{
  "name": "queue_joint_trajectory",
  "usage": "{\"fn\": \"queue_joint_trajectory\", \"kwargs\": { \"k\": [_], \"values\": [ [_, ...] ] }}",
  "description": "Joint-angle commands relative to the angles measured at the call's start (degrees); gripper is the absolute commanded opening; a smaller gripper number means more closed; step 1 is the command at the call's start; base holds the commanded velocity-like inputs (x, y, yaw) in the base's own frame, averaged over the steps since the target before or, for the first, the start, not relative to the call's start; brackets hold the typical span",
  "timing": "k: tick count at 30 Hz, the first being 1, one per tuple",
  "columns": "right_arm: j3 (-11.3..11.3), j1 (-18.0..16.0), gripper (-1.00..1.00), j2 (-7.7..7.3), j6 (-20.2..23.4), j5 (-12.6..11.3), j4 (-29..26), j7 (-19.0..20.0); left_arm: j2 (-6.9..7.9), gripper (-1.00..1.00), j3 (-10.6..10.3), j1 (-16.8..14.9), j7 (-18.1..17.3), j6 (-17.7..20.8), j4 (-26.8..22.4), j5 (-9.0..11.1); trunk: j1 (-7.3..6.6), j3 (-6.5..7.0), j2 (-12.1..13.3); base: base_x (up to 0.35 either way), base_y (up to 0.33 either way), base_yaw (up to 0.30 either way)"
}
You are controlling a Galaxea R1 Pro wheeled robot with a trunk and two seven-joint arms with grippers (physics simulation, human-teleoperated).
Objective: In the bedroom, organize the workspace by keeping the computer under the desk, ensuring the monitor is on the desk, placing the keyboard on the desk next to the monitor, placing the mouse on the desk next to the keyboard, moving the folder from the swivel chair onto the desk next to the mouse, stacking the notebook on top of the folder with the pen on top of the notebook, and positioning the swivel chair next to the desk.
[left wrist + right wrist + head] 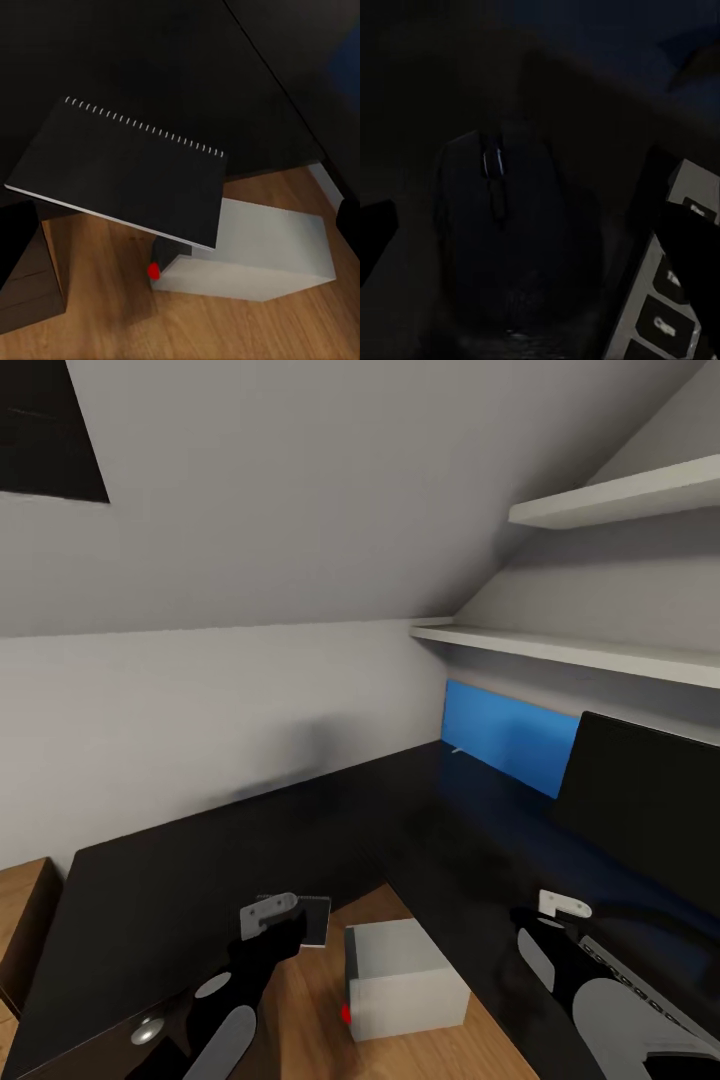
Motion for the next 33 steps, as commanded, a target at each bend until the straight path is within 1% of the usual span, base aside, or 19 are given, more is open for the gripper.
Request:
{"fn": "queue_joint_trajectory", "kwargs": {
  "k": [1,13,17,18,19,20,21,22,23,24,28,33],
  "values": [
    [0.1,0.0,1.00,-0.01,0.4,-0.1,-0.1,-0.2,0.05,1.00,-0.1,-0.1,0.4,0.1,-0.1,0.3,0.01,-0.08,-0.1,0.000,0.000,0.000],
    [0.1,0.0,1.00,0.05,0.3,-0.1,-0.3,-0.1,0.03,1.00,-0.1,-0.1,0.4,0.1,-0.1,0.3,0.01,-0.08,-0.1,0.000,0.000,0.000],
    [0.2,0.0,1.00,0.22,0.0,-0.2,-2.5,0.3,0.05,1.00,-0.1,-0.1,0.4,0.1,-0.1,0.3,0.01,-0.08,-0.1,0.000,0.000,0.000],
    [0.2,0.0,1.00,0.35,0.1,-0.2,-4.2,0.3,0.05,1.00,-0.1,-0.1,0.4,0.1,0.0,0.2,0.01,-0.08,-0.1,0.000,0.000,0.000],
    [0.2,0.0,1.00,0.66,0.2,-0.2,-6.0,0.3,0.05,1.00,-0.1,-0.1,0.4,0.1,0.0,0.2,0.01,-0.08,-0.1,0.000,0.000,0.000],
    [0.2,0.1,1.00,1.28,0.2,-0.2,-7.7,0.3,0.05,1.00,-0.2,-0.1,0.4,0.1,-0.1,0.2,0.01,-0.08,-0.1,0.000,0.000,0.000],
    [0.2,0.1,1.00,1.65,0.3,-0.2,-8.5,0.3,0.05,1.00,-0.1,-0.1,0.4,0.1,-0.1,0.2,0.01,-0.08,-0.1,0.000,0.000,0.000],
    [0.2,0.2,1.00,2.48,0.3,-0.2,-10.0,0.2,0.05,1.00,-0.1,-0.1,0.4,0.1,-0.1,0.2,0.01,-0.08,-0.1,0.000,0.000,0.000],
    [0.2,0.3,1.00,3.66,0.3,0.0,-11.5,0.1,0.05,1.00,-0.1,-0.1,0.5,0.1,-0.1,0.2,0.01,-0.08,-0.1,0.000,0.000,0.018],
    [0.2,0.3,1.00,4.28,0.3,0.1,-12.1,0.0,0.05,1.00,-0.1,-0.1,0.5,0.1,0.0,0.2,0.01,-0.08,-0.1,0.000,0.000,0.045],
    [0.5,0.4,1.00,5.28,0.3,0.4,-12.8,0.0,0.05,1.00,-0.1,-0.1,0.5,0.1,0.0,0.3,0.01,-0.08,-0.1,0.000,0.000,0.133],
    [0.7,0.5,1.00,5.63,0.2,0.4,-12.9,-0.1,0.20,1.00,0.0,-0.1,0.5,0.1,0.2,0.4,0.01,-0.08,-0.1,0.000,0.000,0.259]
  ]
}}
